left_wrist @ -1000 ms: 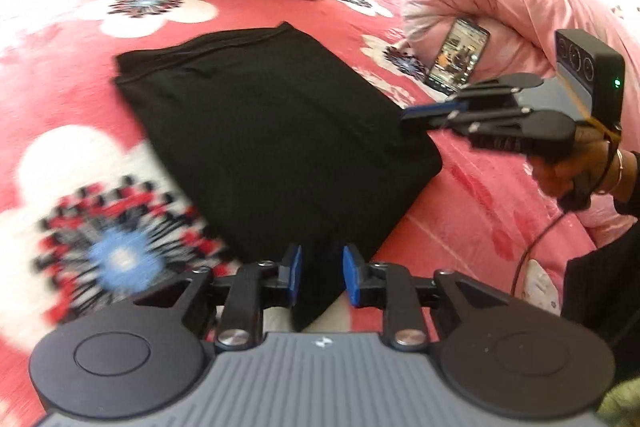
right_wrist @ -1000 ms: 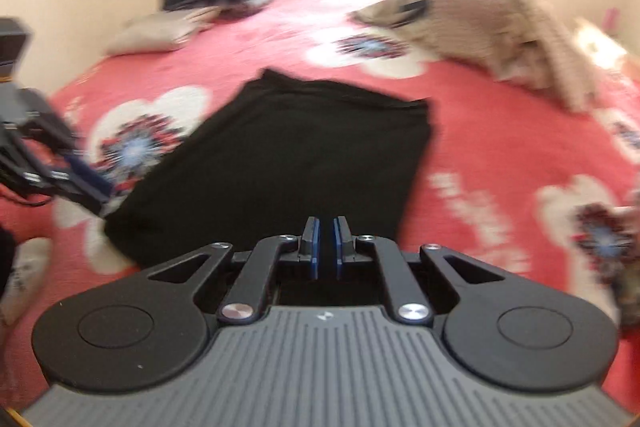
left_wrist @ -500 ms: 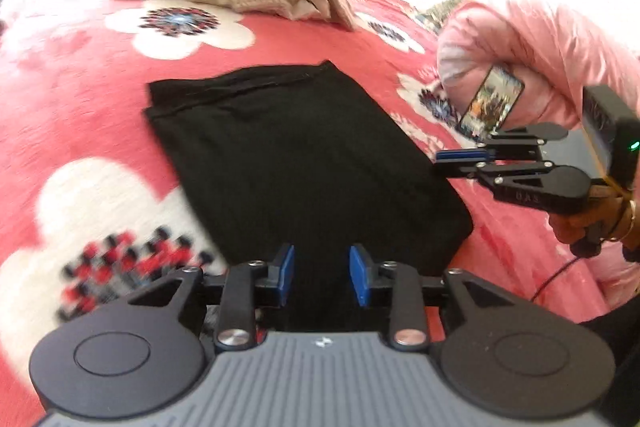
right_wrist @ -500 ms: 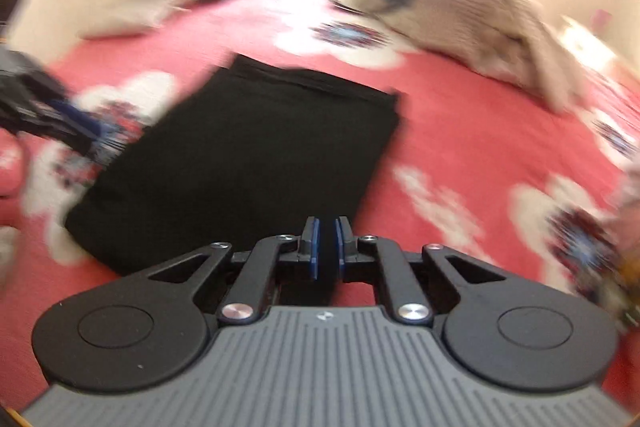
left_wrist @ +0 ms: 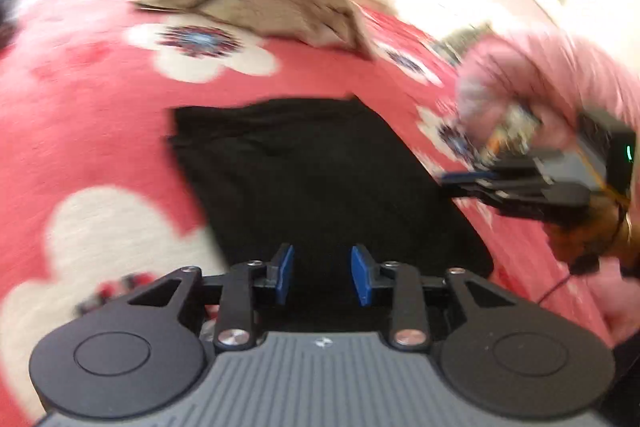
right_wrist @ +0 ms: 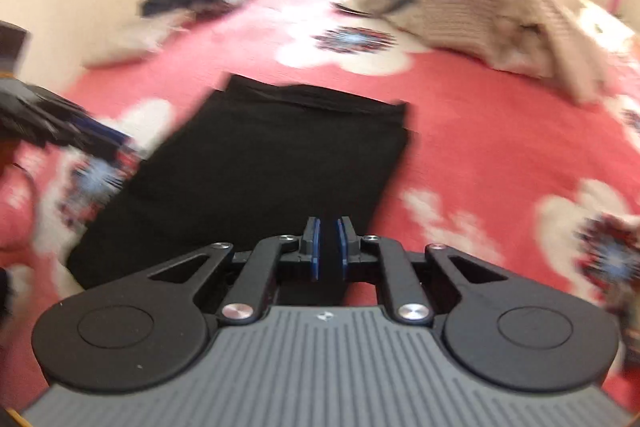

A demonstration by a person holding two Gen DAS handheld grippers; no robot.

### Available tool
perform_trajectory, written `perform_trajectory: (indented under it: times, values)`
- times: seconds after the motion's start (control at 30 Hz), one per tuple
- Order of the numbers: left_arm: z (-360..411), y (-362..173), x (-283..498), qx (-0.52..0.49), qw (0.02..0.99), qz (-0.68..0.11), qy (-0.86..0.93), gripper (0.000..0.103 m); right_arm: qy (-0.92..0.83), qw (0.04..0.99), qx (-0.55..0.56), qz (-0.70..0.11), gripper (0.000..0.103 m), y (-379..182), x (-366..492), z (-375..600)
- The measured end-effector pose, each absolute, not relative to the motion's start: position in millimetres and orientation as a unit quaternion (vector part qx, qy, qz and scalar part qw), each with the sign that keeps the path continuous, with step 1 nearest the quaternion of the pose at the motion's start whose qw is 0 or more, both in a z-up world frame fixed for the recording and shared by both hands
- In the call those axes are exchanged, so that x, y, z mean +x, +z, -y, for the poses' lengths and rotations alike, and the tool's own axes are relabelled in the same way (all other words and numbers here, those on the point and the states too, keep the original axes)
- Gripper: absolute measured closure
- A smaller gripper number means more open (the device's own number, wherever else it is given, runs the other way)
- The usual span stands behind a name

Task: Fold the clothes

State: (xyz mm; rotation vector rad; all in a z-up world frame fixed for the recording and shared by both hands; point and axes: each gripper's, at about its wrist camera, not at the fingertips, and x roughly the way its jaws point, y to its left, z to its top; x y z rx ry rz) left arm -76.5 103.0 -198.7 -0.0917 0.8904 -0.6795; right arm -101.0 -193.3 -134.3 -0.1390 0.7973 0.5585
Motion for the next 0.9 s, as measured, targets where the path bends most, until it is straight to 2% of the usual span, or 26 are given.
perform_trajectory:
  times: [0.07, 0.1, 0.13, 0.17, 0.2, 0.23, 0.27, 0.4, 0.47, 0.53, 0.6, 0.67, 0.73, 0.9]
  values:
    - [-98.5, -212.5, -65.3, -0.017, 0.853, -0.427, -0.299, 0.076, 0.280, 0.871, -0.067, -0.399, 0.096, -147.3, -92.5, 182.2]
    - [-106.8, -216.5, -57.4, -0.033, 0.855, -0.430, -0.289, 0.091, 0.281, 0.867, -0.067, -0.406, 0.098, -153.7, -87.8, 179.0]
    - [-115.1, -220.6, -49.5, -0.048, 0.856, -0.433, -0.279, 0.097, 0.273, 0.867, -0.069, -0.411, 0.099, -159.5, -81.9, 180.9]
    - [-124.3, -220.1, -44.3, -0.058, 0.861, -0.431, -0.263, 0.095, 0.267, 0.868, -0.065, -0.414, 0.100, -163.4, -77.0, 184.1]
    - [-134.3, -215.3, -41.7, -0.064, 0.871, -0.423, -0.242, 0.088, 0.263, 0.870, -0.058, -0.412, 0.100, -161.8, -75.5, 188.9]
    - [-139.4, -211.3, -40.3, -0.068, 0.874, -0.418, -0.238, 0.072, 0.253, 0.876, -0.065, -0.406, 0.100, -158.1, -76.4, 191.3]
    - [-139.9, -207.8, -40.0, -0.072, 0.873, -0.414, -0.248, 0.068, 0.245, 0.880, -0.073, -0.400, 0.099, -154.1, -77.7, 193.2]
    - [-141.9, -194.0, -38.9, -0.087, 0.865, -0.401, -0.289, 0.067, 0.270, 0.882, -0.068, -0.380, 0.097, -142.5, -79.6, 193.4]
    - [-128.6, -198.9, -36.0, -0.060, 0.862, -0.405, -0.298, 0.067, 0.294, 0.876, -0.056, -0.379, 0.097, -143.6, -75.3, 188.9]
    - [-115.6, -208.4, -29.7, -0.028, 0.862, -0.409, -0.297, 0.071, 0.299, 0.870, -0.062, -0.388, 0.097, -151.3, -70.8, 185.0]
    - [-117.5, -220.1, -15.9, -0.012, 0.871, -0.406, -0.274, 0.084, 0.276, 0.870, -0.077, -0.402, 0.100, -163.8, -59.0, 184.8]
    - [-126.7, -218.8, -2.5, -0.023, 0.878, -0.407, -0.253, 0.084, 0.261, 0.873, -0.061, -0.408, 0.101, -166.0, -48.7, 193.0]
    - [-131.5, -210.9, 3.4, -0.005, 0.890, -0.397, -0.223, 0.072, 0.242, 0.881, -0.075, -0.399, 0.099, -160.6, -45.6, 196.6]
    - [-126.6, -190.4, 0.8, -0.019, 0.883, -0.376, -0.279, 0.070, 0.260, 0.888, -0.067, -0.374, 0.097, -144.5, -38.8, 197.0]
